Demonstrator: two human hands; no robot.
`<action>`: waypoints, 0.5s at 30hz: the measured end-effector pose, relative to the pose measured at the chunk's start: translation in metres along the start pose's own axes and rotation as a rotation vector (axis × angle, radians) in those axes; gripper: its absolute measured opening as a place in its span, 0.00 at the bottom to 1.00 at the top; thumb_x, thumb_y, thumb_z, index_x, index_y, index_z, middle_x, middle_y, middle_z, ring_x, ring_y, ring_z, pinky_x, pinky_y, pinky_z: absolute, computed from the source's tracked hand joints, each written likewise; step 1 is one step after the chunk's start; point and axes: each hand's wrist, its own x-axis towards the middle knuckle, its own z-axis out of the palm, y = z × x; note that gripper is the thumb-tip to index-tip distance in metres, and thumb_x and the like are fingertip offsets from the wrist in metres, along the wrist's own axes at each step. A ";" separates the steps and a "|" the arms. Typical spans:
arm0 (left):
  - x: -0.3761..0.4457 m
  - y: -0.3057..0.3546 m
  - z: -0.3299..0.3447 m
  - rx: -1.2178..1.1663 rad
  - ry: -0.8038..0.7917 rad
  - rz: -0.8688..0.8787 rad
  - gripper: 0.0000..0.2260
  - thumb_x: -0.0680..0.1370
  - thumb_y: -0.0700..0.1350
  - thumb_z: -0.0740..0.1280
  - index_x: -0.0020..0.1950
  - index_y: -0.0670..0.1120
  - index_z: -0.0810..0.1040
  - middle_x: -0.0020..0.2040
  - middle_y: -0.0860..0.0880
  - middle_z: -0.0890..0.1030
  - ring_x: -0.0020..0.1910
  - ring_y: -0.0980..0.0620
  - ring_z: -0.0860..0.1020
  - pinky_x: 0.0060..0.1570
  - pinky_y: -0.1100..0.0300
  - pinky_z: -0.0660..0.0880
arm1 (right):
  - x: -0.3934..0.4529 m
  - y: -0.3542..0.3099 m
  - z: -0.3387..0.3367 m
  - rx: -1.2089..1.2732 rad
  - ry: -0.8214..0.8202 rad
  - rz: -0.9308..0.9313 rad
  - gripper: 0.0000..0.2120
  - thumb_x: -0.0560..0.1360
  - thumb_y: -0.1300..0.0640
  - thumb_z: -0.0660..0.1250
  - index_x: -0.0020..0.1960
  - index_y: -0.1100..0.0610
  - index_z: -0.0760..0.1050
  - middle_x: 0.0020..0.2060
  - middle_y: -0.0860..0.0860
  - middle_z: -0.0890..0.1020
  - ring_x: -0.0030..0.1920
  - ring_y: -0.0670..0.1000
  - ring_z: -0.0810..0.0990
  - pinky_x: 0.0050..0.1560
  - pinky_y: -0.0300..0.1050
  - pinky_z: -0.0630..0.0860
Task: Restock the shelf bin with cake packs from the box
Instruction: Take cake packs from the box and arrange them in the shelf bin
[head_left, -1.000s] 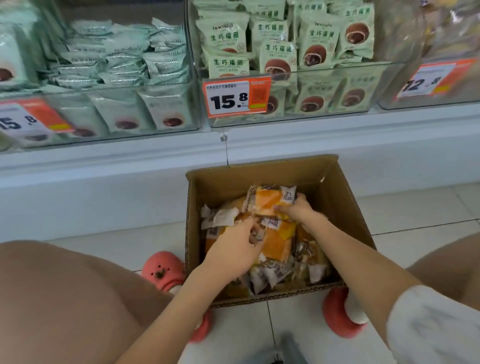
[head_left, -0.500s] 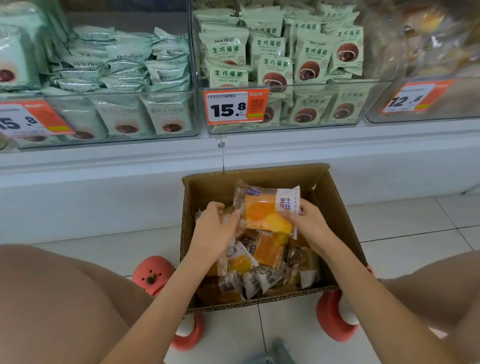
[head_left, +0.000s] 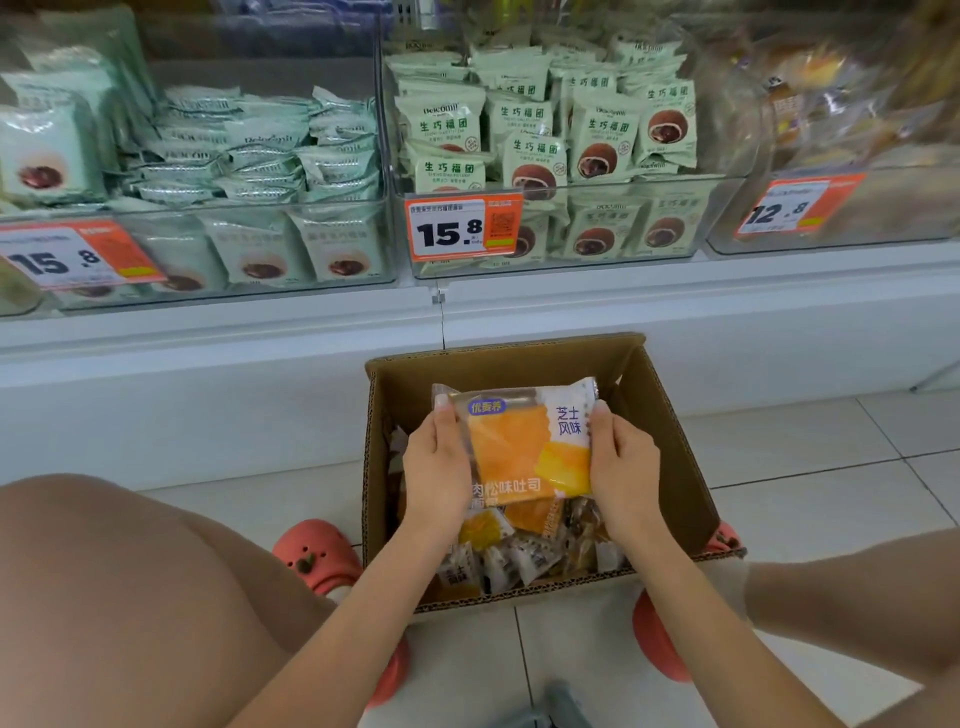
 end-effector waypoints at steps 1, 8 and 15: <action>-0.001 -0.001 0.002 -0.020 0.004 0.005 0.26 0.82 0.56 0.49 0.46 0.35 0.75 0.42 0.36 0.81 0.42 0.38 0.79 0.41 0.56 0.74 | 0.001 0.000 0.001 -0.018 0.020 -0.019 0.17 0.82 0.52 0.55 0.37 0.55 0.71 0.29 0.47 0.76 0.27 0.41 0.71 0.25 0.30 0.63; 0.001 0.010 -0.001 -0.113 -0.023 -0.022 0.26 0.83 0.54 0.50 0.49 0.32 0.73 0.40 0.38 0.77 0.38 0.44 0.74 0.40 0.52 0.71 | 0.004 -0.014 0.000 0.055 0.024 -0.066 0.19 0.82 0.55 0.54 0.33 0.50 0.68 0.25 0.46 0.72 0.22 0.41 0.68 0.25 0.32 0.61; 0.005 0.068 -0.021 -0.190 0.116 0.084 0.21 0.83 0.52 0.50 0.35 0.44 0.69 0.24 0.51 0.71 0.24 0.54 0.70 0.27 0.61 0.67 | 0.040 -0.066 -0.046 -0.223 0.114 -0.358 0.18 0.81 0.57 0.56 0.33 0.54 0.72 0.24 0.45 0.74 0.23 0.44 0.71 0.32 0.39 0.64</action>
